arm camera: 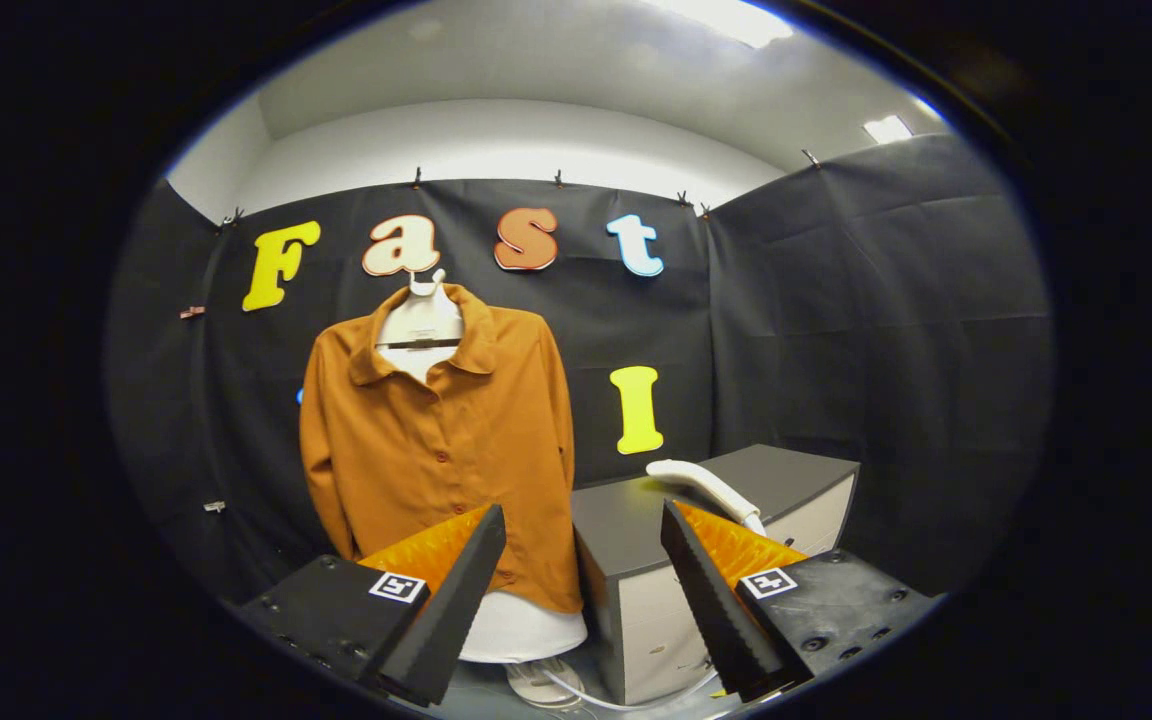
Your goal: Iron the clothes twice with a garment steamer, once on the left side and once on the right side.
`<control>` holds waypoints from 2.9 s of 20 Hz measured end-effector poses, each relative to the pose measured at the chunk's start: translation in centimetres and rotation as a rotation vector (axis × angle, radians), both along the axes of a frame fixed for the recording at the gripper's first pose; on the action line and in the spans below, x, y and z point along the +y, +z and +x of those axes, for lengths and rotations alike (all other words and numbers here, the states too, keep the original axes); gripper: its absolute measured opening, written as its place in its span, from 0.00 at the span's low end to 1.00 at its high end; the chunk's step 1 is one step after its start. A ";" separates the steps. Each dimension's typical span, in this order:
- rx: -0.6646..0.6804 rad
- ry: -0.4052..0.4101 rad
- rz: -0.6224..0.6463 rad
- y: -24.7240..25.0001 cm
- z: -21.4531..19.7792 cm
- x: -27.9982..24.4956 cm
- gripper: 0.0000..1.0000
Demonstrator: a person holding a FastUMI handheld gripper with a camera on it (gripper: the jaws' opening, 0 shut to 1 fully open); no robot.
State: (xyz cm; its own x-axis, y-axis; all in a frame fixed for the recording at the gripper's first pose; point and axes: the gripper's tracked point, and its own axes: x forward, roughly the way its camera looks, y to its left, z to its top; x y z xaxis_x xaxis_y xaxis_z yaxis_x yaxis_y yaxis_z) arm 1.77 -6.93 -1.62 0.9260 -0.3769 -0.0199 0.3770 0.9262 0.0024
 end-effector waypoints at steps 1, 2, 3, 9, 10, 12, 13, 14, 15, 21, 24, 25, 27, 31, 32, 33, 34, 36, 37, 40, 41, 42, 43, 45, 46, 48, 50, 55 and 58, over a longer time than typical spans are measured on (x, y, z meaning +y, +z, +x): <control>0.000 -0.014 0.003 0.1 0.5 -1.3 0.98; -0.004 -0.023 0.007 0.1 1.2 -2.6 0.98; -0.013 -0.031 0.004 0.3 1.9 -3.9 0.99; 0.023 -0.032 -0.048 0.5 8.1 -12.6 0.98; 0.040 -0.022 -0.037 0.1 9.3 -14.1 0.98; 0.070 -0.017 -0.030 -1.0 11.5 -16.7 0.99; 0.085 -0.015 -0.029 -1.4 12.6 -18.1 0.99; 0.102 -0.008 -0.021 -2.0 13.6 -19.2 0.99; 0.118 -0.001 -0.009 -2.6 14.4 -20.2 0.99; 0.243 0.018 0.072 -7.6 18.6 -25.4 0.99; 0.318 0.033 0.083 -10.1 20.4 -26.9 0.98; 0.336 0.044 0.083 -10.6 20.8 -27.1 0.99; 0.373 0.056 0.086 -11.8 21.5 -27.8 0.99; 0.443 0.050 0.110 -13.9 22.3 -29.5 0.98; 0.463 0.052 0.122 -14.4 22.3 -29.7 0.99; 0.478 0.055 0.132 -15.0 22.4 -29.9 0.98; 0.489 0.054 0.139 -15.4 22.4 -30.1 0.98; 0.511 0.048 0.144 -15.9 22.5 -30.6 0.98; 0.521 0.047 0.152 -16.3 22.4 -30.8 0.98; 0.554 0.046 0.152 -17.1 22.5 -31.0 0.79; 0.572 0.045 0.142 -17.4 22.5 -31.1 0.80; 0.598 0.056 0.145 -18.4 22.6 -31.1 0.81; 0.622 0.063 0.145 -18.5 22.4 -30.7 0.72; 0.630 0.063 0.104 -18.6 22.6 -31.1 0.55; 0.624 0.065 0.093 -18.3 22.5 -31.1 0.46; 0.609 0.078 0.102 -18.1 22.6 -30.9 0.42; 0.593 0.095 0.124 -18.0 22.5 -30.6 0.42; 0.511 0.085 0.127 -15.1 21.4 -30.3 0.42; 0.483 0.094 0.105 -13.5 20.4 -29.2 0.42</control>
State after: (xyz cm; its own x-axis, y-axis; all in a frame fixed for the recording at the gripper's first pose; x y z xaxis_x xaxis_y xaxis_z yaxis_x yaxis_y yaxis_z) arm 22.17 -36.14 -15.08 0.8318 -0.2649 -0.4877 0.2726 0.9604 -0.0566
